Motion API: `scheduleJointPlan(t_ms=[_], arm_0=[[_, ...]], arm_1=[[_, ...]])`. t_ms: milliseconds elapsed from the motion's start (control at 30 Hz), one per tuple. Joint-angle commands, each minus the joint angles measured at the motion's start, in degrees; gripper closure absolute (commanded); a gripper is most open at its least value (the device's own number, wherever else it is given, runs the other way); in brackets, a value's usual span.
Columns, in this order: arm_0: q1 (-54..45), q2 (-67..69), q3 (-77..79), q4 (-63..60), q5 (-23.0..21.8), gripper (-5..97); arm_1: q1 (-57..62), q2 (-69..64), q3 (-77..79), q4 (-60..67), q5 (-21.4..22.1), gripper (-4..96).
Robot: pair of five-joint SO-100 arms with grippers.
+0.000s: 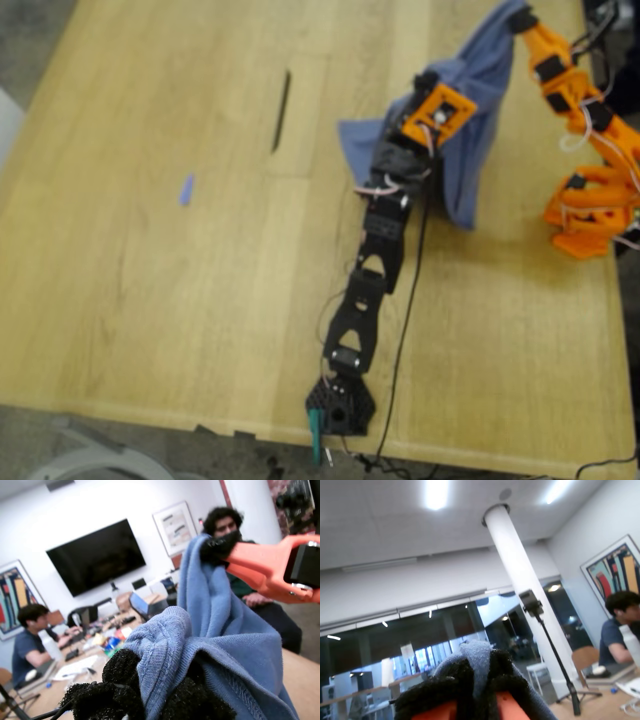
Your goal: Fold a T-shirt
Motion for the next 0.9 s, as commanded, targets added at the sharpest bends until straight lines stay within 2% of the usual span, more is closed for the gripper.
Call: scheduleJointPlan(t_ms=[0, 200, 367, 700, 867], arm_0=[[-2.2, 18.1, 1.4, -3.9, -0.1, 92], [-2.4, 27.9, 8.6, -3.2, -0.2, 92], [-0.7, 30.5, 10.3, -4.1, 0.1, 92], [2.1, 37.2, 16.8, -10.0, -1.2, 92], [2.4, 41.6, 20.5, -10.0, -2.2, 92]], arm_1=[[1.3, 0.2, -6.2, -1.1, -0.2, 91.5], [2.6, -0.5, -12.9, 2.6, 0.0, 91.5], [1.6, -5.3, -23.5, 6.9, -0.2, 91.5], [-4.7, -19.9, -52.6, 19.7, -1.0, 91.5], [-10.1, -23.3, -60.3, 25.7, -1.1, 91.5]])
